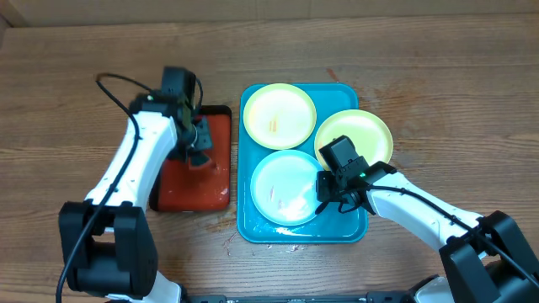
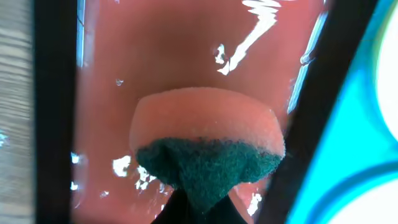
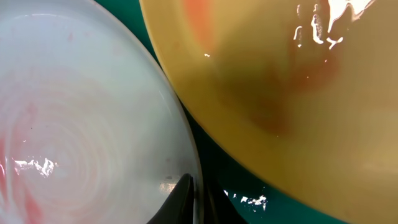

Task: Clean dirty plates on tray and stack at the side
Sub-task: 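Grasp the green-and-pink sponge with the left gripper and lift it, then carry the sponge with the left gripper over the white plate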

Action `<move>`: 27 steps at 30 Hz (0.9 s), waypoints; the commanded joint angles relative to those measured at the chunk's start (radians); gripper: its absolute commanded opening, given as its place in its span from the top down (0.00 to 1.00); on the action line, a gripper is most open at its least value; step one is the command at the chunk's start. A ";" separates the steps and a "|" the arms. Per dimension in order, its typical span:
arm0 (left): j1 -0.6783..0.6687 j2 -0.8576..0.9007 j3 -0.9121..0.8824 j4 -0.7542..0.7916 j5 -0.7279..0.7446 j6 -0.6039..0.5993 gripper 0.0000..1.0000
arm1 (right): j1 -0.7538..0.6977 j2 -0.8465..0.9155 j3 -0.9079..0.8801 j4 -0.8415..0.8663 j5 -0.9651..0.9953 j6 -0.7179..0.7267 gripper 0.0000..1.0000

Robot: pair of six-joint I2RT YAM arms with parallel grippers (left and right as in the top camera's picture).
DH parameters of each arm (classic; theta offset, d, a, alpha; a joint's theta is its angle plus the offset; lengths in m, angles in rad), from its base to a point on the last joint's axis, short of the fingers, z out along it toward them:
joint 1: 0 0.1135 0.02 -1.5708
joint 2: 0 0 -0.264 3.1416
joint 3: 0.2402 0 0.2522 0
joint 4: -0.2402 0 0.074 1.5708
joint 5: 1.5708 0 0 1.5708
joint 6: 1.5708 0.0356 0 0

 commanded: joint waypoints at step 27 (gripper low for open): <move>-0.007 0.027 -0.249 0.163 0.039 0.021 0.81 | -0.006 -0.007 -0.004 0.003 0.013 0.013 0.91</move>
